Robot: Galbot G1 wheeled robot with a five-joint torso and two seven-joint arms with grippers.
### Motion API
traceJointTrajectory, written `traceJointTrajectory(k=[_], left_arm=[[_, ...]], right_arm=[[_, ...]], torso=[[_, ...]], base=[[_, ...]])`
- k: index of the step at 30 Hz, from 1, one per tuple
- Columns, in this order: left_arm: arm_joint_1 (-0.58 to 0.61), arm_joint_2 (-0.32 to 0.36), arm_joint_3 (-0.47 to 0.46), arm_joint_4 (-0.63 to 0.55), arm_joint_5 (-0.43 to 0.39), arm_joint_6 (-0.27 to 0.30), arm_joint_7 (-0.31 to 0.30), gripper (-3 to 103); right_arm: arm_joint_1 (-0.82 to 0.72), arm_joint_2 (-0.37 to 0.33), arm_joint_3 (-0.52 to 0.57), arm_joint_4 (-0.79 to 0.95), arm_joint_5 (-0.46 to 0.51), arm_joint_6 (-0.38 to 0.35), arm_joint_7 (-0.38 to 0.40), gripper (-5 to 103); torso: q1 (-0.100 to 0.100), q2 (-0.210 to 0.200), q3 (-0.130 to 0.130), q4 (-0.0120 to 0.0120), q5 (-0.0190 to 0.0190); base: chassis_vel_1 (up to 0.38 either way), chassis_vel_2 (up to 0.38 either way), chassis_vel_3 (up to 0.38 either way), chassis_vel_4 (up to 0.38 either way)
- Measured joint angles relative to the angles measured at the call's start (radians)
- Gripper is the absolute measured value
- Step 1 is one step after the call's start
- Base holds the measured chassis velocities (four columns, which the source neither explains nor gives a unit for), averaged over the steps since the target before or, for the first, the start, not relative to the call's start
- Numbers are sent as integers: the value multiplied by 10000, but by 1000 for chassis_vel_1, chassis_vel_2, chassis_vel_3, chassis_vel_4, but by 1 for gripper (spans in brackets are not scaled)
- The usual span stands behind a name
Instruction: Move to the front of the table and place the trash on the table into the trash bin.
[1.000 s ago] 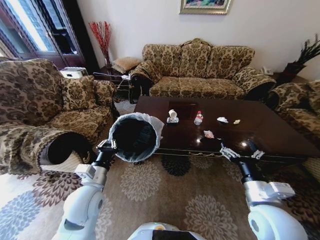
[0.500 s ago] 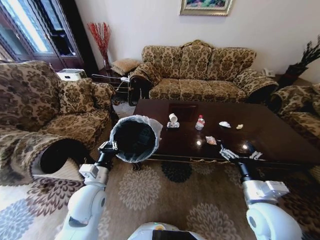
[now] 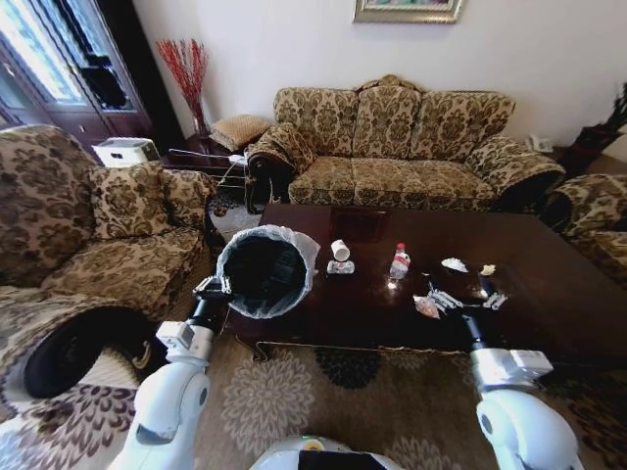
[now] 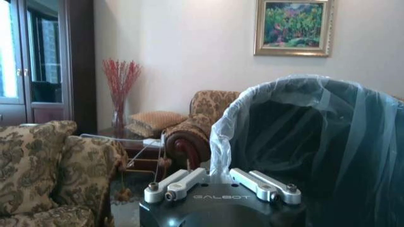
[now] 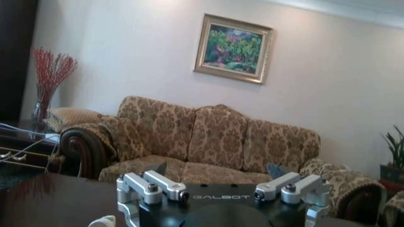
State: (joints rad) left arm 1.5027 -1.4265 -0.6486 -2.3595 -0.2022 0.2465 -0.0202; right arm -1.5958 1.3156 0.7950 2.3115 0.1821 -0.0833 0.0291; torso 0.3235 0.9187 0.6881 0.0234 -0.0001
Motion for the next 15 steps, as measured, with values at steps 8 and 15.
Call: traceJointTrajectory(k=[8, 15], left_arm=[[-3, -1, 4, 2, -7, 12, -2, 1], [-6, 0, 6, 7, -14, 17, -6, 1]], right_arm=[[-4, 0, -3, -3, -11, 7, -2, 100], [-4, 0, -3, 7, -8, 2, -2, 100]], torso=[[-10, 6, -4, 0, -1], [-1, 4, 0, -1, 2]], base=[[11, -6, -31, 11], [0, 0, 0, 0]])
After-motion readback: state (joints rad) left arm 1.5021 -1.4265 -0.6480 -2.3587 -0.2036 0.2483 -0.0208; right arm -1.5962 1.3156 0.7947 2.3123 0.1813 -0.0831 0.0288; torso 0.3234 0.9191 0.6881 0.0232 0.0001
